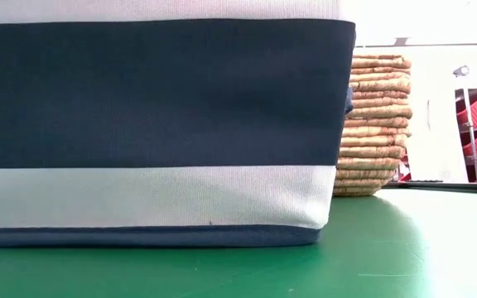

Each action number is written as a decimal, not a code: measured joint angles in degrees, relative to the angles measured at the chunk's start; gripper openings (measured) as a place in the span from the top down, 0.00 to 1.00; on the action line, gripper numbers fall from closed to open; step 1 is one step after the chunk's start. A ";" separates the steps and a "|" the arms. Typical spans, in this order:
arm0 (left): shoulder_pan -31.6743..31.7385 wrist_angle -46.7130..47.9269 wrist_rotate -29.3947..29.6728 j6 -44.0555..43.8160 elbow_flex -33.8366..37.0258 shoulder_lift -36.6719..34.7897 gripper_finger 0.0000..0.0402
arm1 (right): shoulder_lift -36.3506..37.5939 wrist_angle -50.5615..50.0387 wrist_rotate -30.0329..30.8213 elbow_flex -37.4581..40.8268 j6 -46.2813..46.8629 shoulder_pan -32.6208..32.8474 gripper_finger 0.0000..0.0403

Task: Sort clothes
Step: Put the white shirt into the blue laundry organizer

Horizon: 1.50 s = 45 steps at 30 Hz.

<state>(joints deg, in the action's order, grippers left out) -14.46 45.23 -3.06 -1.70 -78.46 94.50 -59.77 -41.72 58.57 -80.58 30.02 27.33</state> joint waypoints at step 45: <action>-1.56 10.13 3.77 10.39 -13.87 12.33 1.00 | 0.00 0.02 -0.48 0.02 0.49 0.00 0.63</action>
<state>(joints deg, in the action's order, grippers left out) -16.02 55.36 0.71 8.69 -92.33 106.83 -59.77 -41.69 58.08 -80.55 30.50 27.33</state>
